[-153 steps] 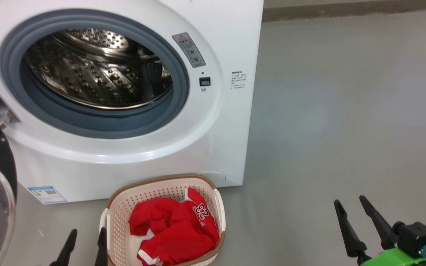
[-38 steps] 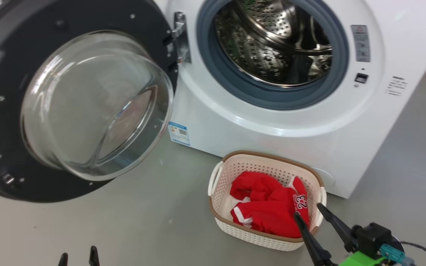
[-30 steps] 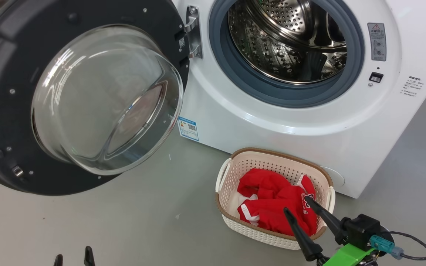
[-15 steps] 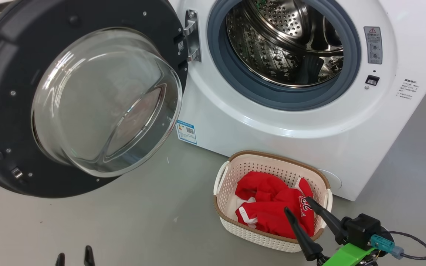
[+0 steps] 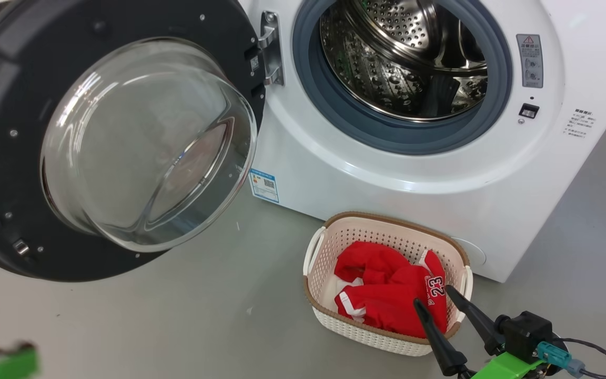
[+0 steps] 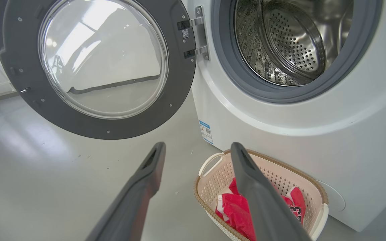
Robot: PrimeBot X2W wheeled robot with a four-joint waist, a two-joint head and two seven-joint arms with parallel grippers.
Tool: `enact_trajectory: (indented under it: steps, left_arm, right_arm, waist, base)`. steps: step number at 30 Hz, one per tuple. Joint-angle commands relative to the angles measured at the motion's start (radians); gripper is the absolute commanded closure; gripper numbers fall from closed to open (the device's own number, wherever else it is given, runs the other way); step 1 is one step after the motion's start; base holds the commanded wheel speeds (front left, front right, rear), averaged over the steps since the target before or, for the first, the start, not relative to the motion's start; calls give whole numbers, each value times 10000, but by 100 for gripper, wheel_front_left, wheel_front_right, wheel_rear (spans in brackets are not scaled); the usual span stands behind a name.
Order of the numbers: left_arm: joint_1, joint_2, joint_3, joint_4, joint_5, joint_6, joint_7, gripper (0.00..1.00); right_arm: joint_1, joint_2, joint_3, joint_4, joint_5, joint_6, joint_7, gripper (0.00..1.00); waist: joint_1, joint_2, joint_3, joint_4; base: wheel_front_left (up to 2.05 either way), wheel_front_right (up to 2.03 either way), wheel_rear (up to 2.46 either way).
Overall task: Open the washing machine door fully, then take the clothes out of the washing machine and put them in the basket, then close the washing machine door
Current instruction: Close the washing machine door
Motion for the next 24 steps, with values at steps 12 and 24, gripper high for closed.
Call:
enact_trajectory:
  steps: [12,24]
  left_arm:
    - [-5022,3357,1407,1899,-1586,-498,-49,100]
    - [-8416,5432,882,7608,-4809,-508,692,100]
  right_arm:
    - [21,-122,-161,-421,-291,48,-65,0]
    - [-74,-315,-173,-527,-426,48,-65,0]
  waist:
    - [0,0,494,7]
    - [0,0,1191,-100]
  base:
    - [0,0,0]
    - [0,0,0]
